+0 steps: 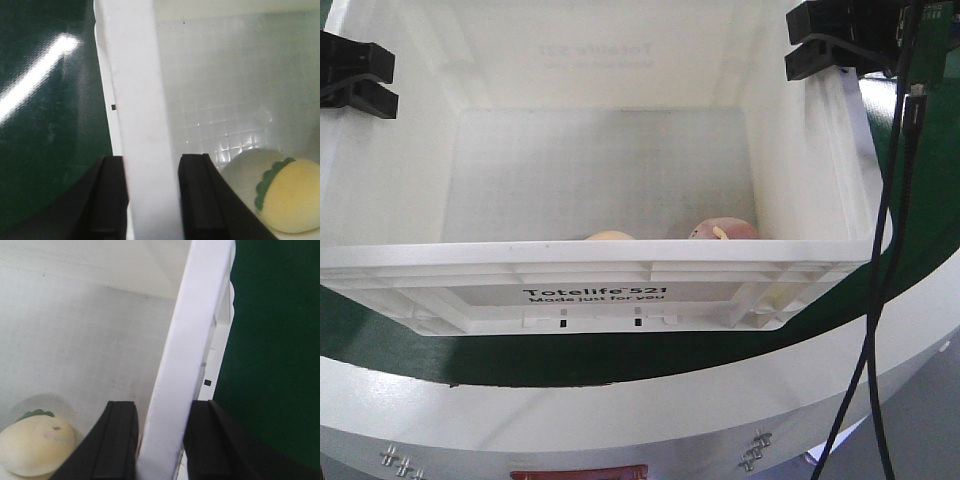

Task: Place moving items into box and shelve
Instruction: 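Lift the crate with both grippers toward the robot, then hold the crate with both grippers while the base drives away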

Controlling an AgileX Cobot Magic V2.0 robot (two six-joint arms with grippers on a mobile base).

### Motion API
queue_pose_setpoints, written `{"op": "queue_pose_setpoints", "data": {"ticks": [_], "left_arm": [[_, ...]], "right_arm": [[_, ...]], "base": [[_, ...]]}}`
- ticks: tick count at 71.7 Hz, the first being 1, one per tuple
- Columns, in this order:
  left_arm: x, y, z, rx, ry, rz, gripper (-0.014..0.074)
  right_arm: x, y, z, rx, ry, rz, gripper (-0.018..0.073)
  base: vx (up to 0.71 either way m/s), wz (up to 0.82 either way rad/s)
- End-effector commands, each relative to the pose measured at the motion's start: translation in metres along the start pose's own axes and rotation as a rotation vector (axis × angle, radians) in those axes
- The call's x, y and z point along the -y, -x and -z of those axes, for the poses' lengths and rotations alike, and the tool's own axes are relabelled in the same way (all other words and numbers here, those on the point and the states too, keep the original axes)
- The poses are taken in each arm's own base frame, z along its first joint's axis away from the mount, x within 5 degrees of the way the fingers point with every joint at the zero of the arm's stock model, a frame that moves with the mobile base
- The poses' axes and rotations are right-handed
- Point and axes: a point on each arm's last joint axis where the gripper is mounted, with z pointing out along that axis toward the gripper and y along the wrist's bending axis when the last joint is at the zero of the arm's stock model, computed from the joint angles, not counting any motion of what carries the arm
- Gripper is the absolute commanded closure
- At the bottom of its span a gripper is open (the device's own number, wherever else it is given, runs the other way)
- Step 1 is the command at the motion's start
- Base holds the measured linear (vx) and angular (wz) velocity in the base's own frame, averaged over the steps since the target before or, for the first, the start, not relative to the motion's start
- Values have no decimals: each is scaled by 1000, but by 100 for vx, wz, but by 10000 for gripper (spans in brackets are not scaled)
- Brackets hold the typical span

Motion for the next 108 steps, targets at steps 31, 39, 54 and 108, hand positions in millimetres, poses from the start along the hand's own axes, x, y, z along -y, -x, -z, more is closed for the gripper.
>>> {"op": "queue_pose_setpoints", "data": {"ticks": [31, 39, 54, 108], "left_arm": [[26, 14, 33, 209, -200, 45, 623], [26, 12, 33, 195, -200, 44, 623], [26, 8, 32, 144, -201, 39, 623], [28, 7, 32, 137, -223, 49, 623]], "right_arm": [[-21, 16, 31, 205, 123, -13, 571], [-22, 16, 31, 201, 133, -23, 571], [-23, 14, 31, 176, 142, -44, 571], [-24, 13, 31, 169, 157, -51, 571]], "base": [[0, 0], [0, 0], [0, 0], [0, 0]]}}
